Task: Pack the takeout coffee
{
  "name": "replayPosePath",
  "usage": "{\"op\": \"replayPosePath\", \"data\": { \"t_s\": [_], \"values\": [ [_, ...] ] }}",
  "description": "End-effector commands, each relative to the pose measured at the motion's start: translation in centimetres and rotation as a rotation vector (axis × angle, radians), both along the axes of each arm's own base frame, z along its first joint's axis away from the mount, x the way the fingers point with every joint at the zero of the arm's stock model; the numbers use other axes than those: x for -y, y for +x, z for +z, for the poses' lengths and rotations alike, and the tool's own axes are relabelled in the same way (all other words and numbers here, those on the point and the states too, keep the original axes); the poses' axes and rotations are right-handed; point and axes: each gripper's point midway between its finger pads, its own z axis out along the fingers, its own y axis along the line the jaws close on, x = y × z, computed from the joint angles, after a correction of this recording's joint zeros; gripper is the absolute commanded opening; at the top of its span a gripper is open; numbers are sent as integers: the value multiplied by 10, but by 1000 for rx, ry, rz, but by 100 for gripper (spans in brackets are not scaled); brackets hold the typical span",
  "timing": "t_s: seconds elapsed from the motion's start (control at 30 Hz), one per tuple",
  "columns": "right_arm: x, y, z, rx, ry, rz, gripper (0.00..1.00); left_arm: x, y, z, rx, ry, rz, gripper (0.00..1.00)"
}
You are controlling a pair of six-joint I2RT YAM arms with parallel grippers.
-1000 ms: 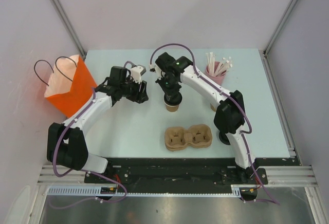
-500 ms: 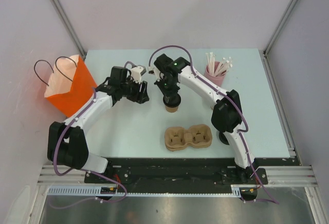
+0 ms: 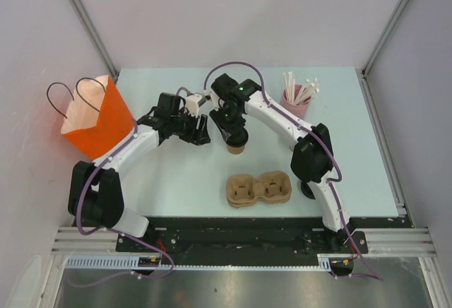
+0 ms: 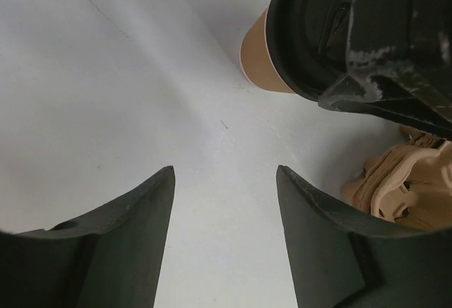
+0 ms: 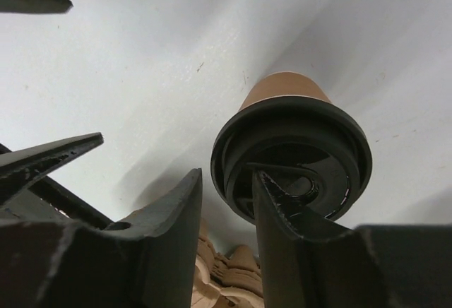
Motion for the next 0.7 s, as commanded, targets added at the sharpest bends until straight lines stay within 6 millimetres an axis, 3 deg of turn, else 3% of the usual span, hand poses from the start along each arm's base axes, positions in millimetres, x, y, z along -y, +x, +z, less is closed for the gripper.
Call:
{"op": "replayPosePath", "data": {
  "t_s": [0.0, 0.23, 0.27, 0.33, 0.37, 0.4, 0.43, 0.5, 0.53, 0.67],
  "values": [
    [-9, 6, 48, 109, 101, -9, 44, 13, 4, 26, 64, -45, -31, 65],
    [-9, 8, 92, 197, 183, -34, 56, 17, 8, 24, 51, -50, -29, 63],
    [-2, 10, 107, 242, 187, -64, 56, 18, 8, 26, 51, -52, -33, 63],
    [16, 22, 99, 250, 196, -158, 51, 25, 13, 34, 40, -88, -21, 61],
    [25, 19, 116, 260, 269, -182, 47, 28, 14, 32, 18, -101, -17, 61],
    [52, 23, 77, 178, 246, -253, 39, 32, 16, 35, 16, -116, -19, 60],
    [51, 36, 85, 206, 356, -284, 33, 36, 18, 39, 13, -135, -23, 58],
    [55, 27, 94, 145, 516, -309, 24, 43, 22, 33, -25, -158, -15, 54],
    [64, 33, 80, 143, 545, -341, 23, 48, 21, 32, -43, -174, -25, 51],
    [72, 30, 66, 81, 562, -341, 31, 61, 21, 27, -98, -217, -42, 49]
  ]
}}
